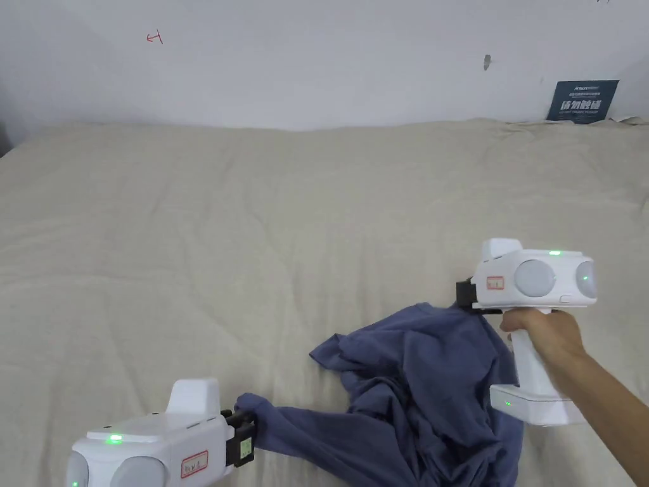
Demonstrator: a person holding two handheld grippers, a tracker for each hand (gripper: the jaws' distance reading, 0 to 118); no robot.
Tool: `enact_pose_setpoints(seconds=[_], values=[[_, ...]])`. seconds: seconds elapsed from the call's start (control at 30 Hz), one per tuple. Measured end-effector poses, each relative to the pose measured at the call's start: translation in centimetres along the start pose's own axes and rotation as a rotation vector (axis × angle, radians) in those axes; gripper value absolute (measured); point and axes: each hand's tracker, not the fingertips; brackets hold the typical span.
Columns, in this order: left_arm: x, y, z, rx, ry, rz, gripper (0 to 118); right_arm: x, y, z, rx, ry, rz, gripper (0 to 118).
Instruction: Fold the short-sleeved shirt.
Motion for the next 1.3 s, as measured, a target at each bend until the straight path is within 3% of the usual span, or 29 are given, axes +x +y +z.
enact_pose_setpoints(seconds=[0.3, 0.57, 0.93, 1.3], values=[[0.2, 3.4, 3.5, 0.116, -0.024, 0.027, 3, 3.4, 2.8, 11.7, 0.199, -0.002, -0.069, 4], [-1.0, 9.5, 7.5, 0.259, -0.002, 0.042, 3, 6.3, 4.3, 17.3, 0.305, -0.057, -0.121, 4], [-4.5, 20.6, 10.2, 0.356, 0.037, 0.182, 3, 9.0, 9.1, 19.6, 0.366, -0.114, -0.215, 4], [-6.2, 33.3, 10.3, 0.418, 0.098, 0.217, 3, 9.8, 17.4, 17.7, 0.428, -0.14, -0.281, 4]])
